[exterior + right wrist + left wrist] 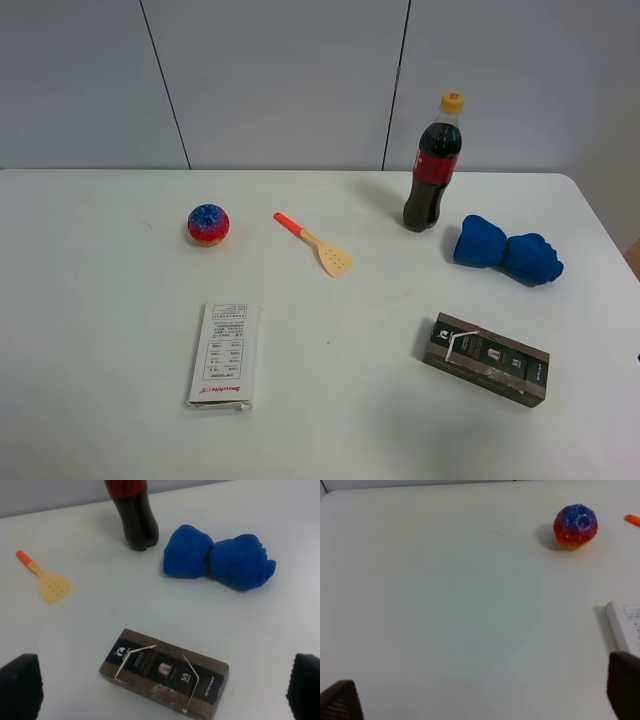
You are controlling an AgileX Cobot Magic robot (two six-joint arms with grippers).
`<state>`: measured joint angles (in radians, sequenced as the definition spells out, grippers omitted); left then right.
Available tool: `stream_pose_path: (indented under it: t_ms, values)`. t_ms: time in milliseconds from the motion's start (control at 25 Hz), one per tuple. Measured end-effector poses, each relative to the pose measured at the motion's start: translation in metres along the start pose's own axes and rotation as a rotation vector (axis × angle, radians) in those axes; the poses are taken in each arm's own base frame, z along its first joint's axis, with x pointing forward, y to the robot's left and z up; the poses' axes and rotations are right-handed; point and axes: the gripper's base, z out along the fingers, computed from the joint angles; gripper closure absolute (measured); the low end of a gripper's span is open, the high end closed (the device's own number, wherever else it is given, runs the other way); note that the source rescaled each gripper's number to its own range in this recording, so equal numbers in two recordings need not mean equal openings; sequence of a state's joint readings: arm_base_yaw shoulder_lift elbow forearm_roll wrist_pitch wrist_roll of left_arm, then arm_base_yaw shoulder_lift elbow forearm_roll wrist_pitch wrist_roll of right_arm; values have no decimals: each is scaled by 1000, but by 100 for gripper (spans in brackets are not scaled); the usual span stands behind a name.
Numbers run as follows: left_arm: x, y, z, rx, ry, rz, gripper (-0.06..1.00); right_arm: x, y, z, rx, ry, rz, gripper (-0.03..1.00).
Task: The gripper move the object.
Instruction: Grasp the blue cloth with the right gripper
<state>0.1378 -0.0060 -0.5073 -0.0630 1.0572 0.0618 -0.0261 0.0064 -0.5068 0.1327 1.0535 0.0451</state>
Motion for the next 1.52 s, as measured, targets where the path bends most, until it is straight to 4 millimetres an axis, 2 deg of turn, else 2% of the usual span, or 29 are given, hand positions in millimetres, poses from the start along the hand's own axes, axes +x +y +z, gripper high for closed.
stream_pose_path:
  t_ms: [200,360,520,600,760,1000,1080,1520]
  values:
    - [0,0,0,0,0,0,-6,-13,0,15,3,112,55,-3]
    - [0,0,0,0,0,0,-6,-43,2,23,16,134,57,-3]
    - [0,0,0,0,0,0,-6,-82,-1,30,73,134,-67,-3]
    - [0,0,0,0,0,0,-6,-99,-3,36,114,163,-132,0]
    - [0,0,0,0,0,0,-6,-124,-4,59,171,226,-269,5]
    - [0,0,0,0,0,0,-6,-129,-2,106,236,379,-441,5]
    - [0,0,0,0,0,0,-6,-129,-3,115,251,410,-472,6]
    - [0,0,0,0,0,0,-6,-128,-3,122,262,436,-477,6]
